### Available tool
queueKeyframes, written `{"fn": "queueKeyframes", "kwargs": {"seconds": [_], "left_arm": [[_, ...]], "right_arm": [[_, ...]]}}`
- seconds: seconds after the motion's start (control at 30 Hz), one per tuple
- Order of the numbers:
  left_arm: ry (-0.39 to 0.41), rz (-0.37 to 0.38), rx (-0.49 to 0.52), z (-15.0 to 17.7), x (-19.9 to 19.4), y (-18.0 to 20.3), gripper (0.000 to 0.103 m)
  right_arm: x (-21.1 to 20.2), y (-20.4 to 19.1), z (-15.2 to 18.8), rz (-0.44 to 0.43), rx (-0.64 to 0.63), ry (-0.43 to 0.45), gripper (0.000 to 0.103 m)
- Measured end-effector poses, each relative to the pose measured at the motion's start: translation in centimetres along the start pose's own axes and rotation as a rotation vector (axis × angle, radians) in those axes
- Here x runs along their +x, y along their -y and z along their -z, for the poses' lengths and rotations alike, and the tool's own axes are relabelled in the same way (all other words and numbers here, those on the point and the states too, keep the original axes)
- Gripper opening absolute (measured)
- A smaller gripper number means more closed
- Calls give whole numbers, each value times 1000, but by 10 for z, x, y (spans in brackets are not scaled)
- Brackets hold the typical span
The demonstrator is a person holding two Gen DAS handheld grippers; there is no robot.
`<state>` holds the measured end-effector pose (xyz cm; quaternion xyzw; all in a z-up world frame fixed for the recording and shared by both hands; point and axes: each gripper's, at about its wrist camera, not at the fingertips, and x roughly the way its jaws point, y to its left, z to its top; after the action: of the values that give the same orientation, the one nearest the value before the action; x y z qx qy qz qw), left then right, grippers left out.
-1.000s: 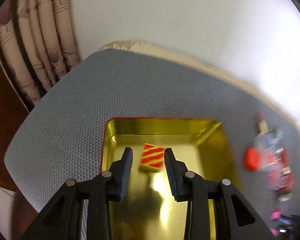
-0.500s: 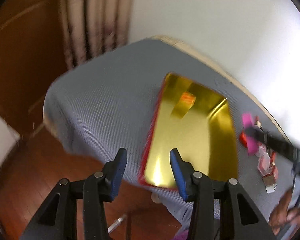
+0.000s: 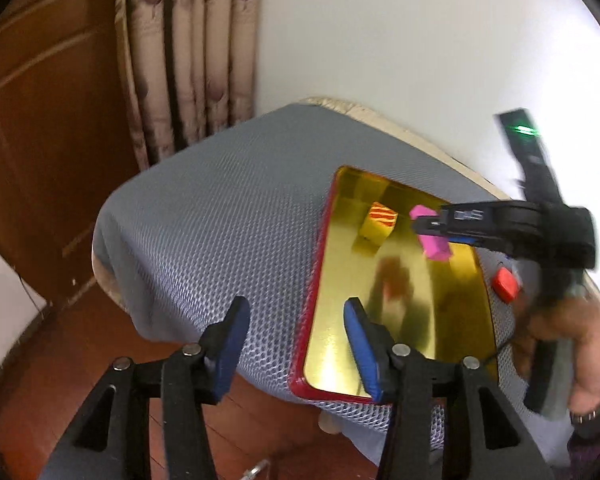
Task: Organize rigid objects
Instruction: 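Carry the pink block into the gold tin and release it with the right gripper, then grasp the red QR-code cosmetic box with the right gripper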
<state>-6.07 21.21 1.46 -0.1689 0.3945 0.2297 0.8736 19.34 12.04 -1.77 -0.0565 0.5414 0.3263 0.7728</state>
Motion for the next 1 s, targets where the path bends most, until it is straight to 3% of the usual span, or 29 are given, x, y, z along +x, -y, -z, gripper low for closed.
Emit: {"fn": "queueKeyframes", "kwargs": {"seconds": [0.23, 0.33, 0.37, 0.4, 0.43, 0.5, 0.57, 0.63, 0.7, 0.9, 1.0], "left_arm": [[-51, 57, 106, 5, 5, 27, 55], [-60, 74, 149, 8, 5, 35, 55], [-46, 80, 158, 9, 1, 37, 55], [-23, 84, 163, 10, -4, 40, 56], [-12, 94, 166, 10, -6, 40, 59], [3, 133, 167, 11, -10, 42, 61], [18, 174, 168, 13, -13, 43, 62], [1, 212, 194, 16, -12, 49, 62], [-39, 245, 243, 21, -6, 58, 62], [-134, 337, 345, 39, -2, 97, 62], [-154, 340, 376, 49, -4, 118, 62]], "right_arm": [[13, -2, -10, 15, -7, -16, 29], [-3, 1, -4, -4, -5, 38, 31], [-10, 3, -1, -19, -1, 63, 37], [-21, 7, 3, -33, 11, 93, 52], [-32, 11, 8, -48, 25, 127, 58], [-59, 22, 24, -86, 45, 205, 62], [-89, 39, 50, -89, 49, 273, 65], [-119, 63, 87, -46, 61, 335, 74], [-145, 96, 130, 26, 98, 375, 76], [-201, 200, 249, 288, 257, 375, 76], [-214, 233, 278, 299, 282, 364, 77]]}}
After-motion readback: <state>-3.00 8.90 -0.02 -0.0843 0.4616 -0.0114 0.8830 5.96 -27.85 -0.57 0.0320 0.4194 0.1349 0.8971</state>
